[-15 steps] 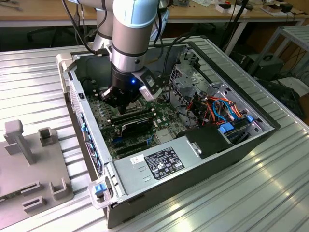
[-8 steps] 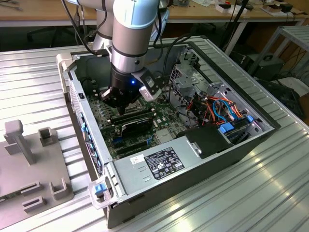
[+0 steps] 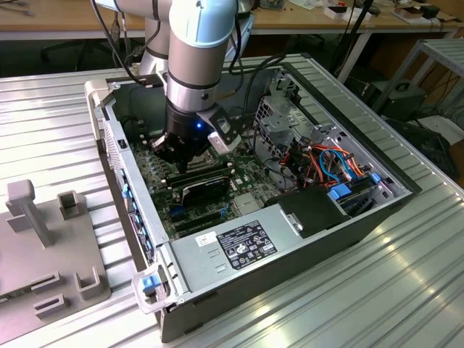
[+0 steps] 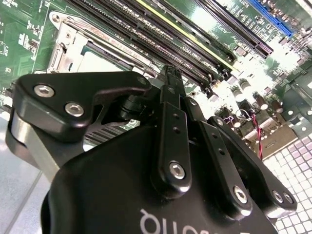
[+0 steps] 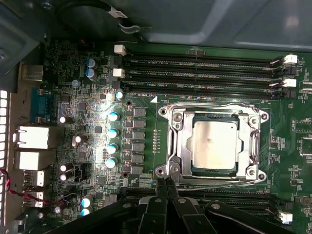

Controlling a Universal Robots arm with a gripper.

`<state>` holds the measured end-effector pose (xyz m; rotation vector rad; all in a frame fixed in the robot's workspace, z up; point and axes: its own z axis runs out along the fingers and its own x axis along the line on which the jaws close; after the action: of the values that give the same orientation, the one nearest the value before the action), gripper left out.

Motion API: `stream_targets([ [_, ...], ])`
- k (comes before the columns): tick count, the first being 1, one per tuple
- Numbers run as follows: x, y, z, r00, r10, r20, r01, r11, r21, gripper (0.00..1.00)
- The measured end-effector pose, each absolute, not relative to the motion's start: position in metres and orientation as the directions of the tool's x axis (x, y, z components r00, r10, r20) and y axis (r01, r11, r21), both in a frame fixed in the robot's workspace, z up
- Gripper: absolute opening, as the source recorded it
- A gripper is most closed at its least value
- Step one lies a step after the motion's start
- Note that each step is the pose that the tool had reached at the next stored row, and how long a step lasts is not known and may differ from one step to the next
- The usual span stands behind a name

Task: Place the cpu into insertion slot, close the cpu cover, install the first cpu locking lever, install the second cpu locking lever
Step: 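Install the second cpu locking lever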

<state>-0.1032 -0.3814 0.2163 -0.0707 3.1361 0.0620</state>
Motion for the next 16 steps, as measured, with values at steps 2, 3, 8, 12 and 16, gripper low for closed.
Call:
stream_targets([
  [2,-0.1032,-0.3813,0.2154,-0.999,-0.045,-0.005,-0.045,0.998,0.040,0.11],
  [3,-0.1032,-0.3813,0.2146,-0.999,-0.045,-0.005,-0.045,0.998,0.040,0.11],
  [8,-0.1035,-0.3807,0.2115,-0.999,-0.045,-0.005,-0.045,0.998,0.039,0.11],
  [12,-0.1045,-0.3794,0.2101,-0.999,-0.045,-0.005,-0.045,0.998,0.040,0.11],
  [16,-0.1049,-0.3775,0.2092,-0.999,-0.045,-0.005,-0.045,0.998,0.039,0.11],
])
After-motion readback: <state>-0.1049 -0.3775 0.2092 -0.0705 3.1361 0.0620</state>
